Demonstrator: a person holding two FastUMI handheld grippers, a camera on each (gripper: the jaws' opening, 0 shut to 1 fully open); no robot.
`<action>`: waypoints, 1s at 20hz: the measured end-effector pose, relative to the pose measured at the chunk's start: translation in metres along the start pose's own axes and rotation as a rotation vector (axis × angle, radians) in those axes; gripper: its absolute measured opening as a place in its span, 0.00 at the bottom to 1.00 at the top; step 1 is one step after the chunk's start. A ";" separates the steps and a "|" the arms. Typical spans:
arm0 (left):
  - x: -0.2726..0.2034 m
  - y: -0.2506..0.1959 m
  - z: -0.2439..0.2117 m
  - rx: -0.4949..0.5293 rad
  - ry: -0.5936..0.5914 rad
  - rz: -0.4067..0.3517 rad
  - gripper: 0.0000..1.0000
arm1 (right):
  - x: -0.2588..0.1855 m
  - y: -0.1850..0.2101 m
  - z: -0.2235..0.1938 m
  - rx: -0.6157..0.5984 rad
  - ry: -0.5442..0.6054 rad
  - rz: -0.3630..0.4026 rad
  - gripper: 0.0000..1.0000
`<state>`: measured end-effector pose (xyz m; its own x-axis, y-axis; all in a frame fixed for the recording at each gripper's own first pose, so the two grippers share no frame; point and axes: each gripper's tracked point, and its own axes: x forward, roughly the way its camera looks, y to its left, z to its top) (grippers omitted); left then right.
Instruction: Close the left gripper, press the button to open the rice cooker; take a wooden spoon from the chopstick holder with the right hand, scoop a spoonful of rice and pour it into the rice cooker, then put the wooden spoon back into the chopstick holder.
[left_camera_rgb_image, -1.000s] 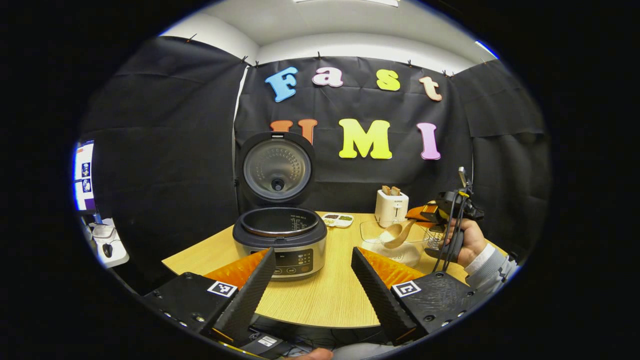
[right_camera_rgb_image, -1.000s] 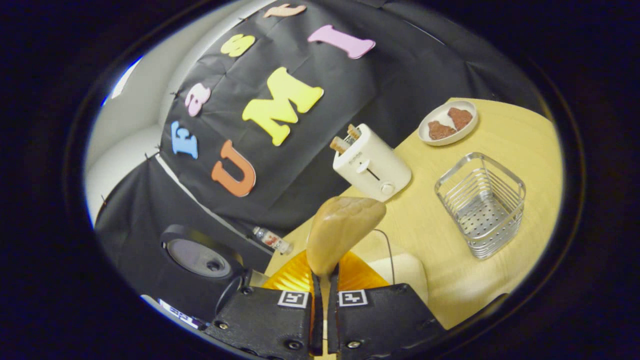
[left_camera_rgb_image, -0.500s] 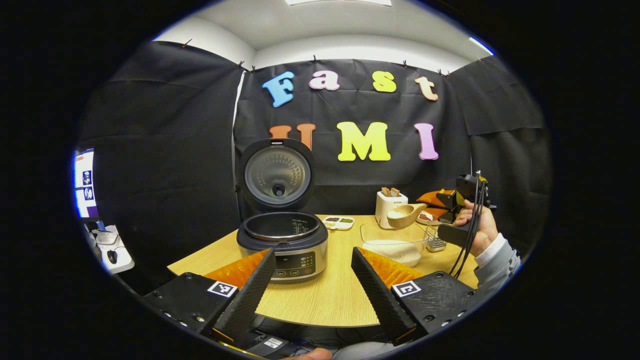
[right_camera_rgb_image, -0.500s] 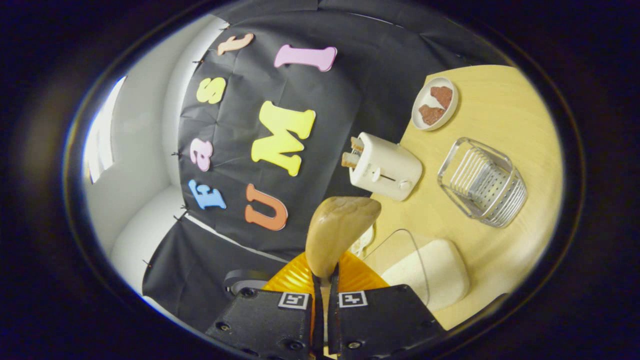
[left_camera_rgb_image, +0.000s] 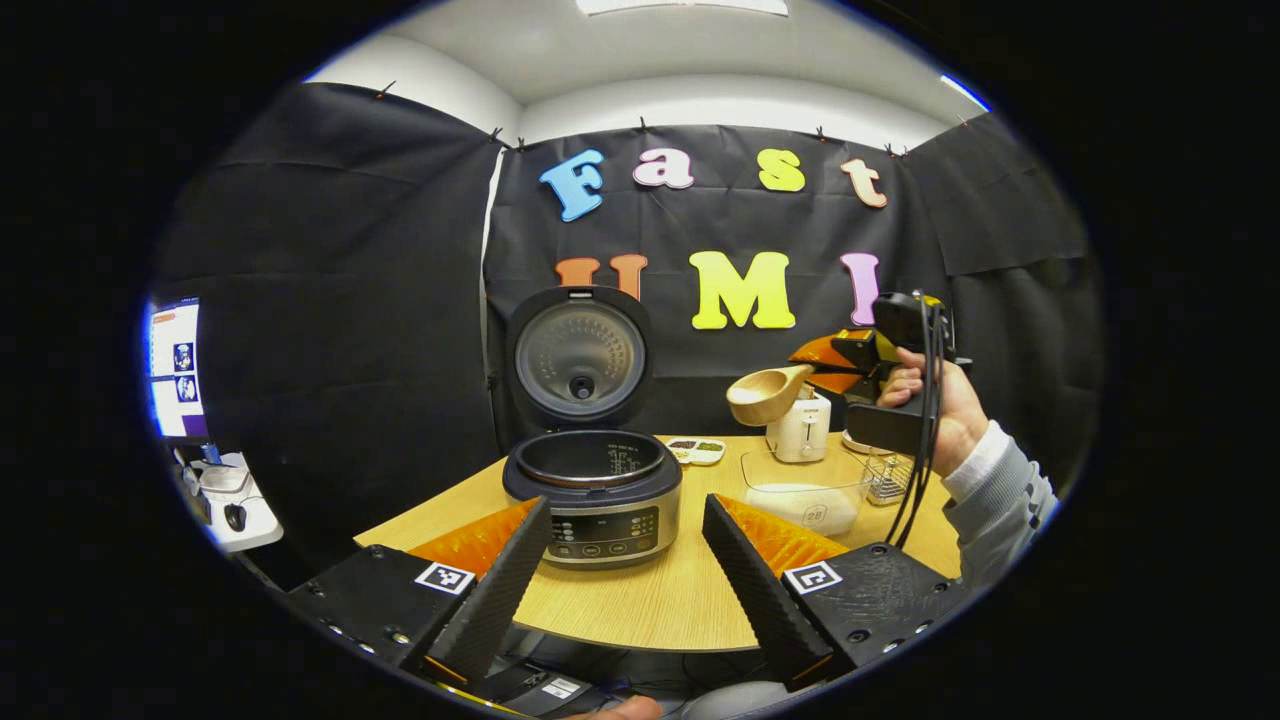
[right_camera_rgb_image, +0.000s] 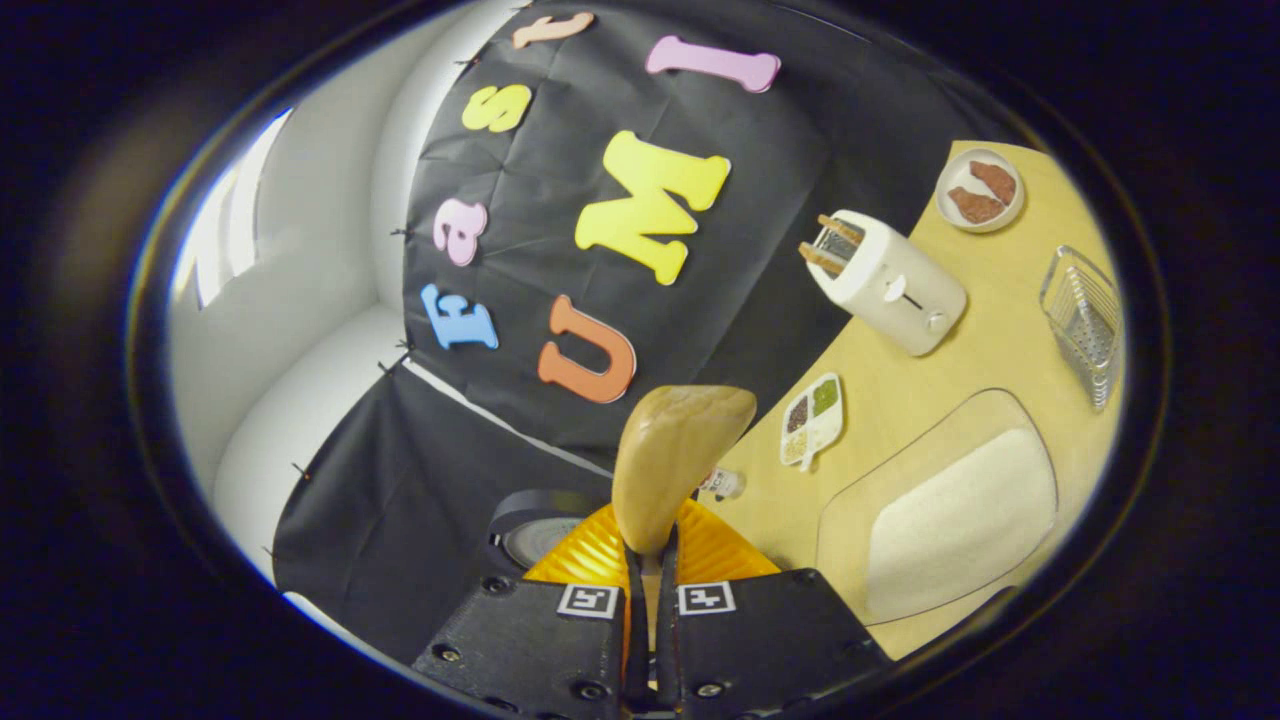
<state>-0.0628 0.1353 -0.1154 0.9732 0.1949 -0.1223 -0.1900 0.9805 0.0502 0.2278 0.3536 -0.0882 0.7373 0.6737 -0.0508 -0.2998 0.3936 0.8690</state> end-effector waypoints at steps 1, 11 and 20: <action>-0.002 0.004 0.000 -0.002 0.000 0.004 0.97 | 0.011 0.010 -0.009 -0.039 0.017 -0.003 0.08; -0.005 0.025 -0.006 -0.010 0.004 0.035 0.97 | 0.094 0.057 -0.098 -0.520 0.106 -0.063 0.08; -0.008 0.034 -0.016 -0.031 0.011 0.051 0.97 | 0.113 0.051 -0.133 -0.873 0.125 -0.090 0.08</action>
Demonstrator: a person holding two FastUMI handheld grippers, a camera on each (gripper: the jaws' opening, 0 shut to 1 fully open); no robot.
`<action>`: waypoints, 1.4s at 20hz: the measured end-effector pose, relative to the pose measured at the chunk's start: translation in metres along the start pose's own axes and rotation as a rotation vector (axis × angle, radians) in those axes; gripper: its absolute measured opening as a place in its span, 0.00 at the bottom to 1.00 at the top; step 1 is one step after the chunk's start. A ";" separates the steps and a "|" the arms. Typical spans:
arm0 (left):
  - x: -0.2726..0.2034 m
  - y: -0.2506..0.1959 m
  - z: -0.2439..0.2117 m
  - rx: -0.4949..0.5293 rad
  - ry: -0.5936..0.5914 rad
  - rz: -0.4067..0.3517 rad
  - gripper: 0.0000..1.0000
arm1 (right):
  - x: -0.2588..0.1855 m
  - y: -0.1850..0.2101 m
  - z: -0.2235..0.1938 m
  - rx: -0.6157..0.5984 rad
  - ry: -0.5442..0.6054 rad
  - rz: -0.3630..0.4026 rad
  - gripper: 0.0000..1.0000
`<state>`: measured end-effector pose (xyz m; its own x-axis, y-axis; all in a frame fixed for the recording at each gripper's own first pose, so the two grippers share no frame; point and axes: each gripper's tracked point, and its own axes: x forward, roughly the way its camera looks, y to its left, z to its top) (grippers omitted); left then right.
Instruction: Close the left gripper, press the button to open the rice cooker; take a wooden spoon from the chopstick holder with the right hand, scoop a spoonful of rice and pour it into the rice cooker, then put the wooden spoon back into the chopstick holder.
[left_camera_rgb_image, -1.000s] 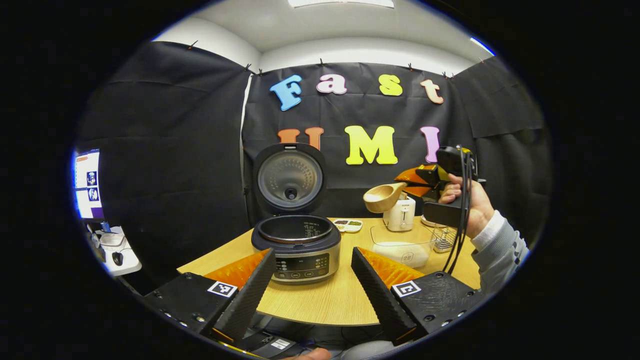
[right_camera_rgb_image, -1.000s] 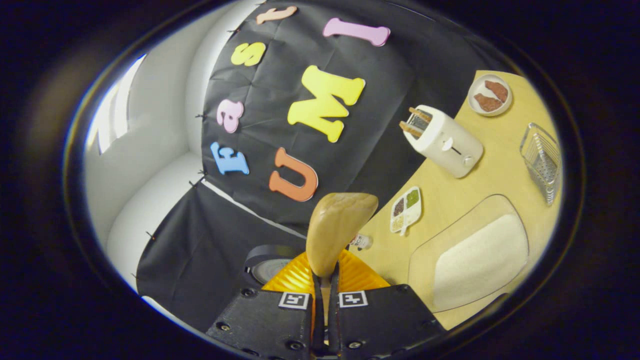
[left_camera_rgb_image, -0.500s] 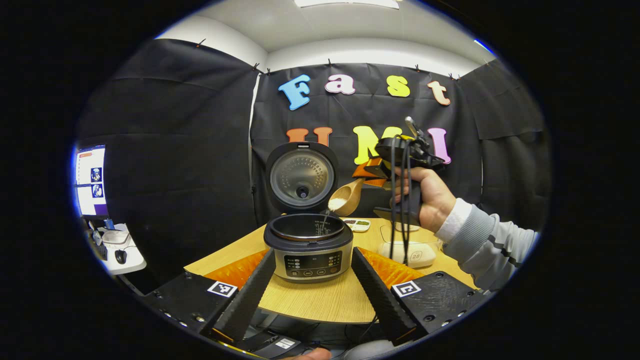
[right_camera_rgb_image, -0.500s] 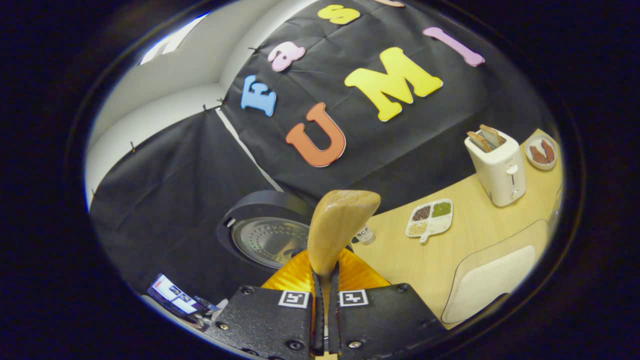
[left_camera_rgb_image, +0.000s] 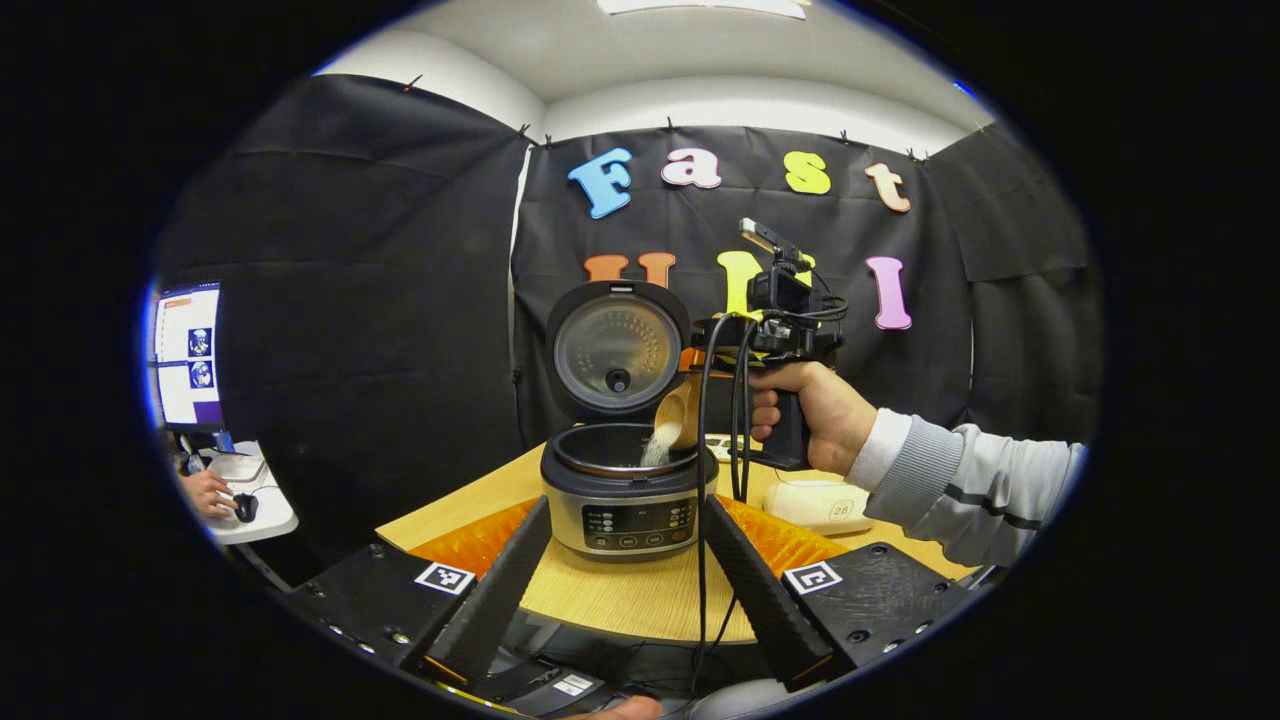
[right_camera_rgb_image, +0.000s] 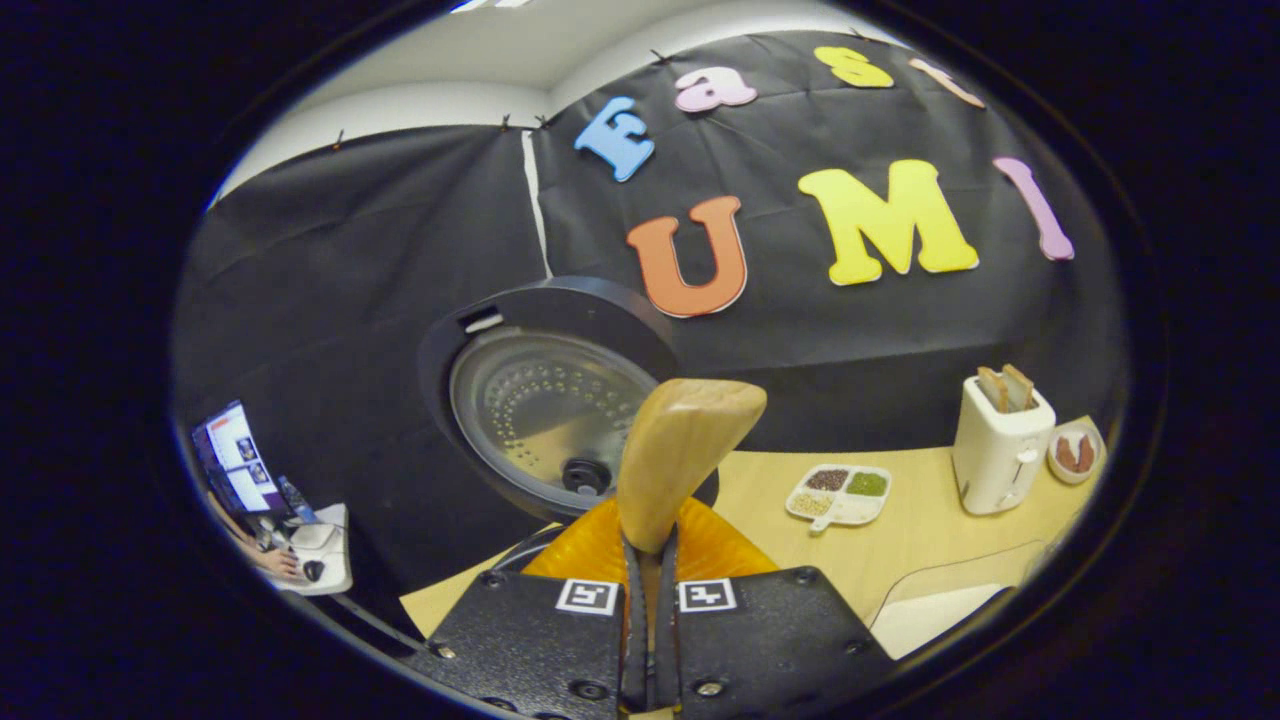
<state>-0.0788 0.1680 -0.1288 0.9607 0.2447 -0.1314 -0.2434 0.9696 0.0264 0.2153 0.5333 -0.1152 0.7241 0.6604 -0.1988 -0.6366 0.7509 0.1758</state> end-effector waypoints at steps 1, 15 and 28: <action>0.000 0.002 -0.002 -0.002 0.002 0.002 0.97 | 0.001 0.004 0.000 -0.031 -0.006 0.006 0.08; 0.001 0.012 -0.008 -0.019 0.012 0.021 0.97 | -0.009 0.053 0.006 -0.475 -0.073 0.047 0.09; -0.004 -0.006 0.011 0.003 -0.008 0.017 0.97 | -0.071 -0.008 0.060 -0.330 -0.129 -0.023 0.05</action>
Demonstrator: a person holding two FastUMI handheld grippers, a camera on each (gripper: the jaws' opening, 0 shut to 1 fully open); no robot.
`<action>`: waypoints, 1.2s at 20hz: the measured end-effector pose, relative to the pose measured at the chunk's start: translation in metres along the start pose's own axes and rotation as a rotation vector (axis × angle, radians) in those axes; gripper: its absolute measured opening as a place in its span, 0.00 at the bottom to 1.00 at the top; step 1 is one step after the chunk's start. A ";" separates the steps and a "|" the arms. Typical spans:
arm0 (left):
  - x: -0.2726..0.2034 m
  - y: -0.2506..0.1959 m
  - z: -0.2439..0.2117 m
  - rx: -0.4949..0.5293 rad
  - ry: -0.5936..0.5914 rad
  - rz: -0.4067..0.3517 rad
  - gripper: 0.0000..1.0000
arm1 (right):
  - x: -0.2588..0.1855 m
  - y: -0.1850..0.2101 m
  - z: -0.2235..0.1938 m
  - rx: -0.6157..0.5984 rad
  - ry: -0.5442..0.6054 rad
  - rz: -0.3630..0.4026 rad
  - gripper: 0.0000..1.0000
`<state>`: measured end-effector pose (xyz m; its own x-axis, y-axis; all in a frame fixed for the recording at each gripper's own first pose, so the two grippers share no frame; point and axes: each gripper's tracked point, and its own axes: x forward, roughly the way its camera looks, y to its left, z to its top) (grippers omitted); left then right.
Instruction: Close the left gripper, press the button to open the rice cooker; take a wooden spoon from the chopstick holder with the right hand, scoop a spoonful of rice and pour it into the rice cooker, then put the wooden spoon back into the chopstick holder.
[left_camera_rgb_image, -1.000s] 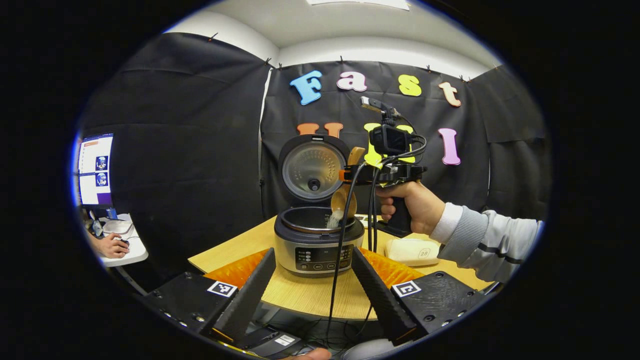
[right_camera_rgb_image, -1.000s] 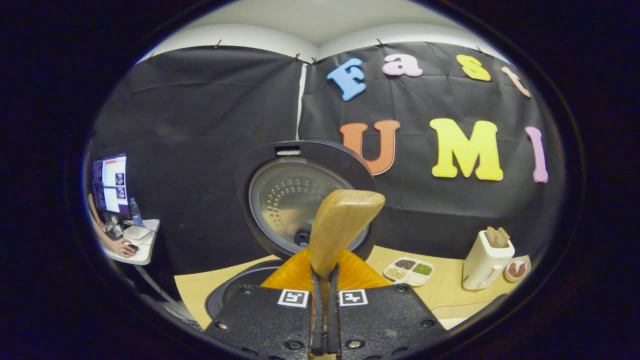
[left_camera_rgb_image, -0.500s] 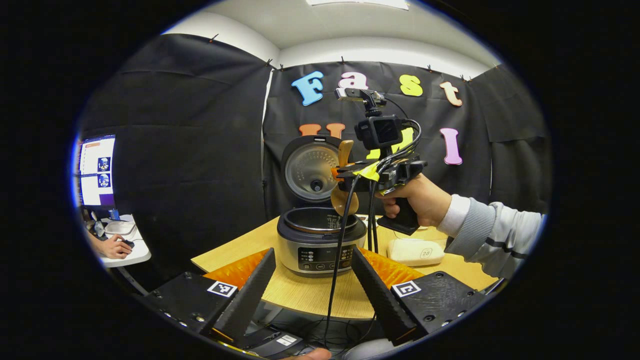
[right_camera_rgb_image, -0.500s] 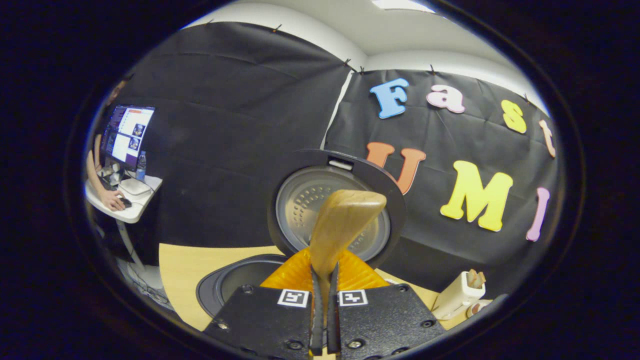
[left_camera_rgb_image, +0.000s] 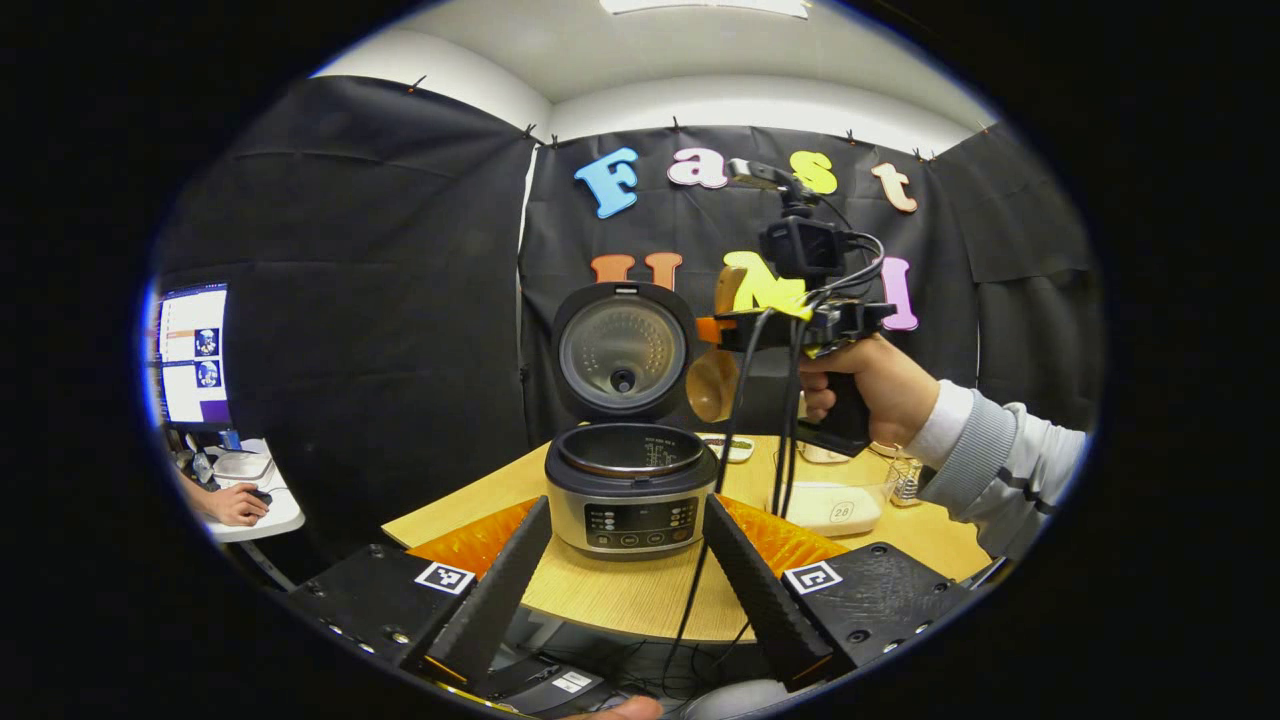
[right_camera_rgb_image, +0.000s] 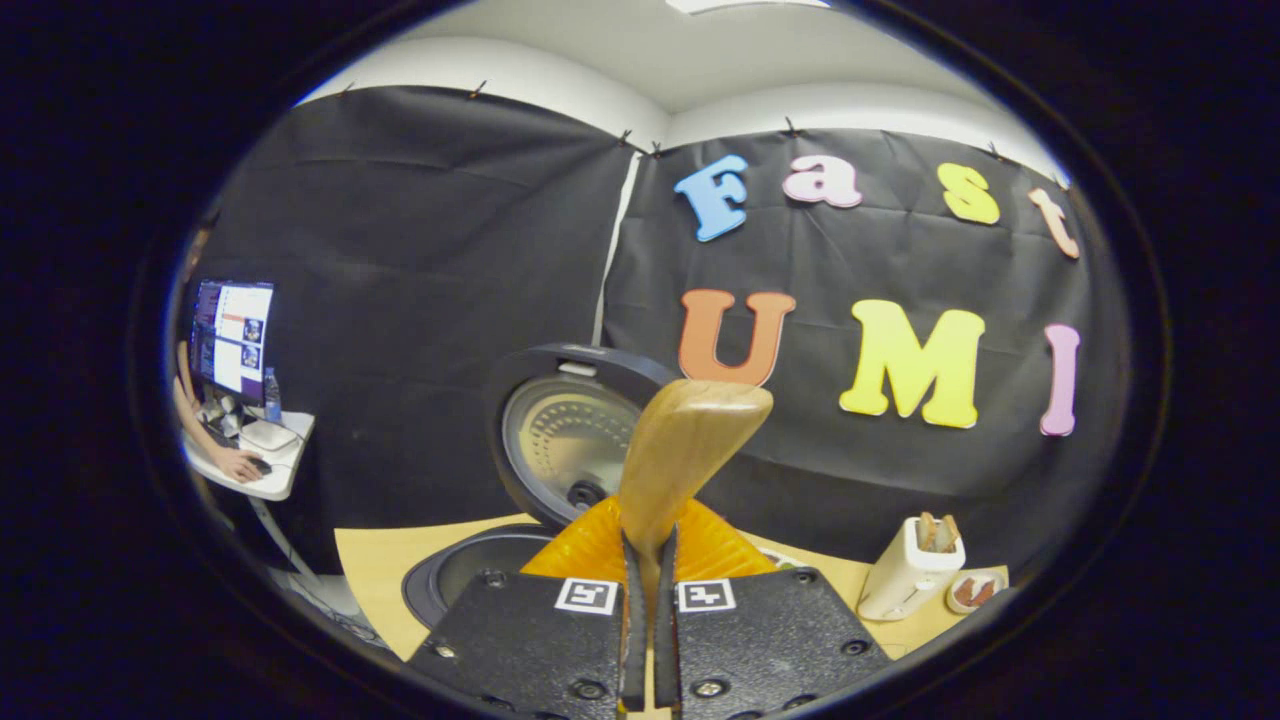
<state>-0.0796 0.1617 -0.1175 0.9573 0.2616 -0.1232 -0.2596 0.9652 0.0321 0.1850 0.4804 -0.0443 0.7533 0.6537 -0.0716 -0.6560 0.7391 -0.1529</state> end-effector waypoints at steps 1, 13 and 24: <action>0.001 -0.004 0.003 0.000 -0.004 -0.004 0.97 | -0.009 -0.016 0.002 0.025 -0.002 -0.020 0.05; 0.004 -0.015 0.013 0.019 -0.017 -0.018 0.97 | -0.116 -0.180 0.000 0.209 -0.024 -0.220 0.08; 0.007 -0.017 0.021 0.034 -0.014 -0.028 0.97 | -0.165 -0.327 -0.115 0.275 0.081 -0.490 0.13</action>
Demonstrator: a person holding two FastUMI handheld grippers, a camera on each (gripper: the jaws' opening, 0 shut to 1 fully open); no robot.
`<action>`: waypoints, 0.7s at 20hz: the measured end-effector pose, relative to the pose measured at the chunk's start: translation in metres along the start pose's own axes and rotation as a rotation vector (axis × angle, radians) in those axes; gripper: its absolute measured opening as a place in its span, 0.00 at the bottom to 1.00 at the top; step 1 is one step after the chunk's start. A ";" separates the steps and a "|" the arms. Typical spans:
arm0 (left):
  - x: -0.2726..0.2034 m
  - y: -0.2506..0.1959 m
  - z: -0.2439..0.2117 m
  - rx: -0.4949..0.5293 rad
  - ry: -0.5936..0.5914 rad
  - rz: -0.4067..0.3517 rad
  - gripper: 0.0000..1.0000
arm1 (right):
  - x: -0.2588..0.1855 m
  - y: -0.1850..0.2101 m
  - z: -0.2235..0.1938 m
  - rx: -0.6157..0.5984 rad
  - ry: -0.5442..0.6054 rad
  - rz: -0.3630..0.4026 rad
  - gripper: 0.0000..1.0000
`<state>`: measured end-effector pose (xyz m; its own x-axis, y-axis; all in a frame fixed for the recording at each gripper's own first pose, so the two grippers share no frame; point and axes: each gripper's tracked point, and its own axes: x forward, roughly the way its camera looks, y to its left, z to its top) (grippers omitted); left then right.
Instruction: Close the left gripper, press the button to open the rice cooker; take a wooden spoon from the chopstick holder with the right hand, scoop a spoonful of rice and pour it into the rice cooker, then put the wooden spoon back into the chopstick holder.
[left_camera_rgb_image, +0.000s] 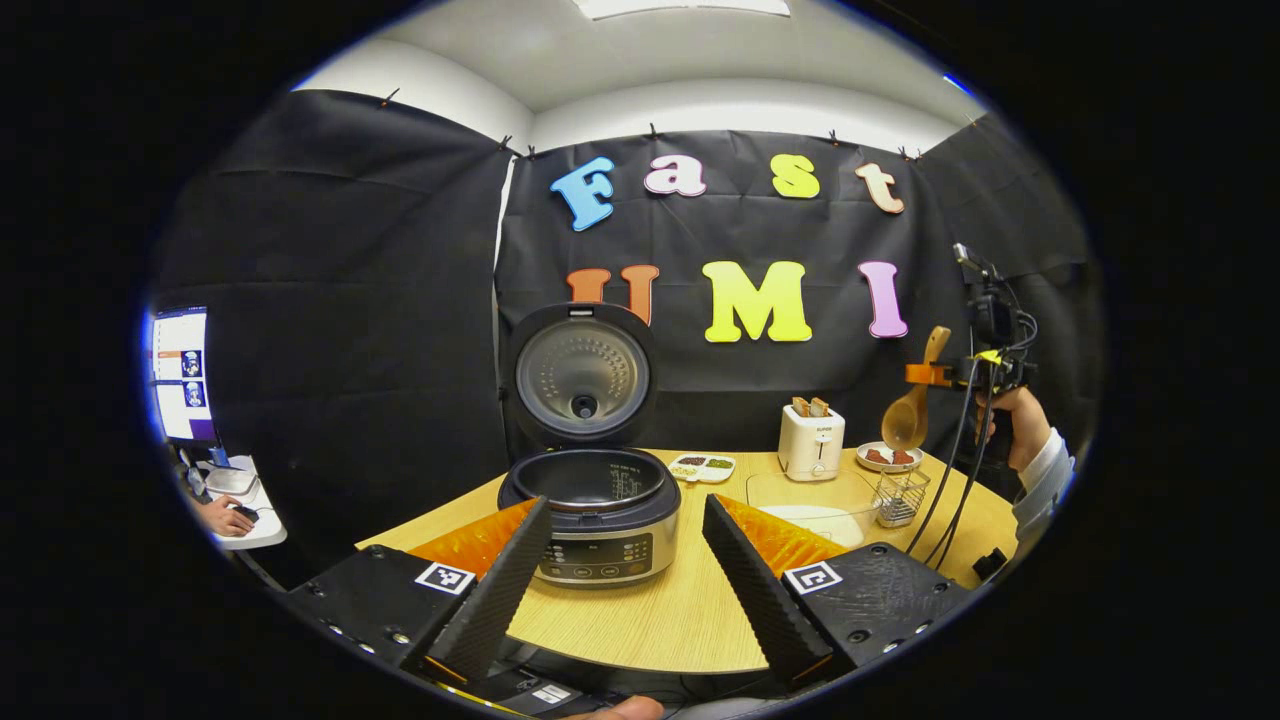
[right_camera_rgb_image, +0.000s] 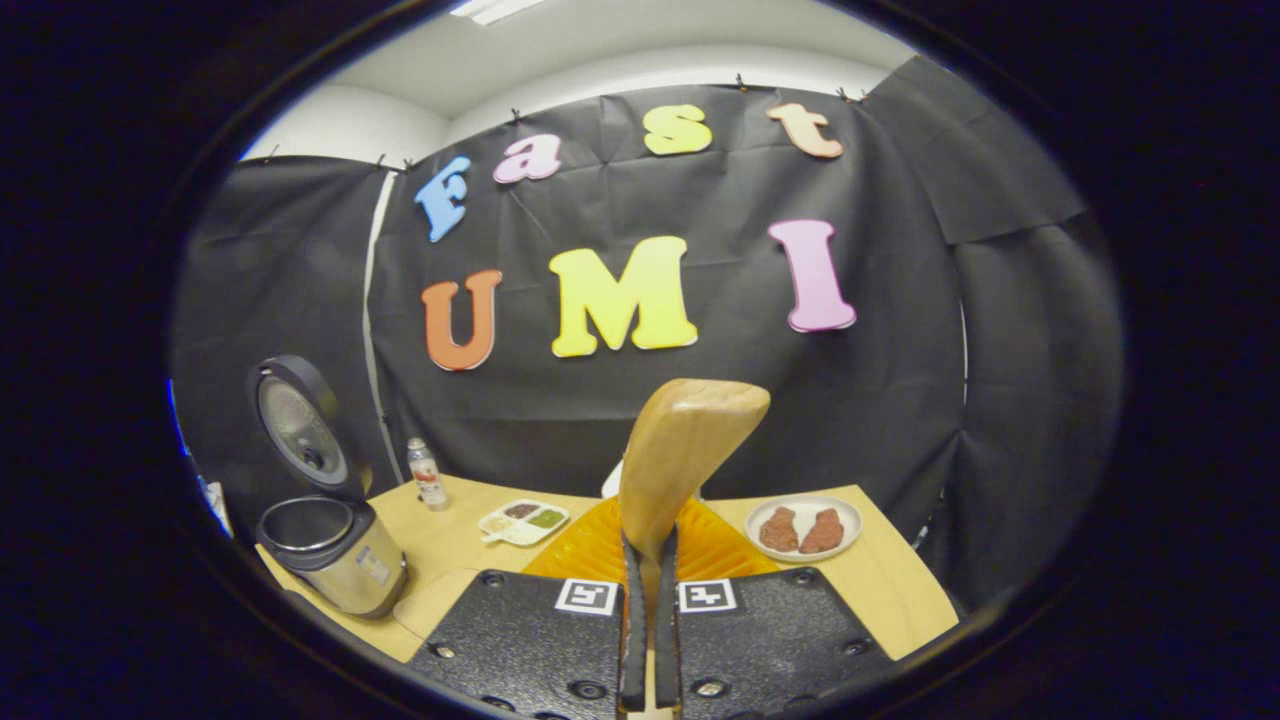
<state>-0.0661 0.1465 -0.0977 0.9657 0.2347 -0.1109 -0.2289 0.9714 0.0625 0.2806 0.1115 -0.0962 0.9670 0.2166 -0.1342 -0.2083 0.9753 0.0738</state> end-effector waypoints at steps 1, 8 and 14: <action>0.000 0.000 0.000 0.002 0.002 0.000 0.97 | 0.001 -0.012 -0.007 0.004 0.012 -0.017 0.13; 0.000 -0.004 0.003 0.006 0.028 -0.010 0.97 | 0.010 -0.040 -0.036 0.056 0.055 -0.032 0.12; 0.001 -0.009 0.011 0.009 0.027 -0.014 0.97 | 0.023 -0.059 -0.037 0.091 0.031 -0.060 0.53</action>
<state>-0.0618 0.1379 -0.0871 0.9652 0.2219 -0.1386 -0.2140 0.9743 0.0697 0.3100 0.0604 -0.1399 0.9720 0.1610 -0.1713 -0.1351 0.9788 0.1538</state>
